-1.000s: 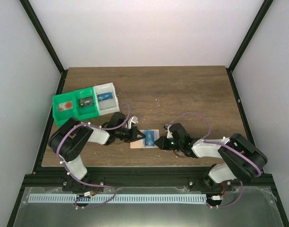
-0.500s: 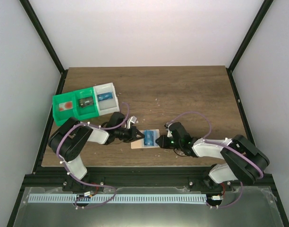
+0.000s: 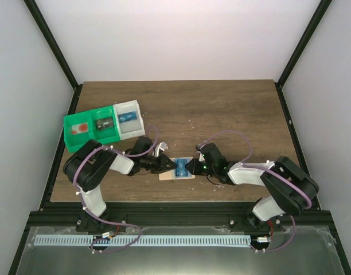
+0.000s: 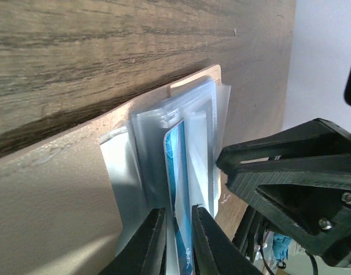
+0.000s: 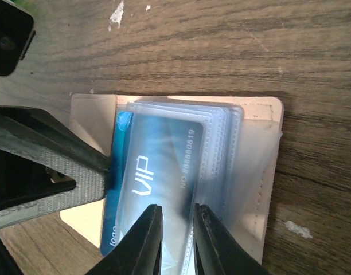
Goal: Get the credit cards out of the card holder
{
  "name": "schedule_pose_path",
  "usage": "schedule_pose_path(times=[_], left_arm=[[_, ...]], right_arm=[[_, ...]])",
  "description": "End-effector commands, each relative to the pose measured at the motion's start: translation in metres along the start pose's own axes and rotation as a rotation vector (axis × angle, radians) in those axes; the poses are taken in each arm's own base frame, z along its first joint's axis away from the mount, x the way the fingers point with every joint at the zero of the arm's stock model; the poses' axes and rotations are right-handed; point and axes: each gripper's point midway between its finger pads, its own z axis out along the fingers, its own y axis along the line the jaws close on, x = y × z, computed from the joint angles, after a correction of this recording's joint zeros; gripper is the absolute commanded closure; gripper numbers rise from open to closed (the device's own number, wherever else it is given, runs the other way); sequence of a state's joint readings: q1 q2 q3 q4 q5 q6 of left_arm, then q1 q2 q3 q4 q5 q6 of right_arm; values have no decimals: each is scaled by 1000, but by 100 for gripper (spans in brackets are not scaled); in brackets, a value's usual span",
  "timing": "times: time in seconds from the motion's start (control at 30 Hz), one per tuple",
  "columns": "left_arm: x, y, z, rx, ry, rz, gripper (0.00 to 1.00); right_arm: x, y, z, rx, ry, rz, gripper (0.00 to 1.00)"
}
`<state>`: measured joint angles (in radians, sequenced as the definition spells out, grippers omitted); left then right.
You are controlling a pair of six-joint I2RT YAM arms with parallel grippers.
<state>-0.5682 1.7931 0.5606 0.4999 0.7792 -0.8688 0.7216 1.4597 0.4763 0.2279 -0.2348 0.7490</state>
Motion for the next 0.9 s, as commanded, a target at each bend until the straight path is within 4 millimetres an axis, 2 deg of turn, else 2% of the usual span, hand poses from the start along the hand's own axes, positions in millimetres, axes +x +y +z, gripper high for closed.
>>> schedule_pose_path(times=[0.0,0.23,0.57,0.8,0.87], left_arm=[[0,-4,0,31,-2,20,84],[1,-5,0,50,5,12,87],[0,-3,1,60,-8,7,79],[3,-5,1,77,-4,3,98],[3,-4,0,67,-3,10,100]], right_arm=[[-3,4,5,-14,-5,-11,83],[5,-4,6,-4,6,0,83],[13,-6,8,-18,26,10,84],[17,-11,10,-9,41,23,86],[19,-12,11,-3,45,22,86]])
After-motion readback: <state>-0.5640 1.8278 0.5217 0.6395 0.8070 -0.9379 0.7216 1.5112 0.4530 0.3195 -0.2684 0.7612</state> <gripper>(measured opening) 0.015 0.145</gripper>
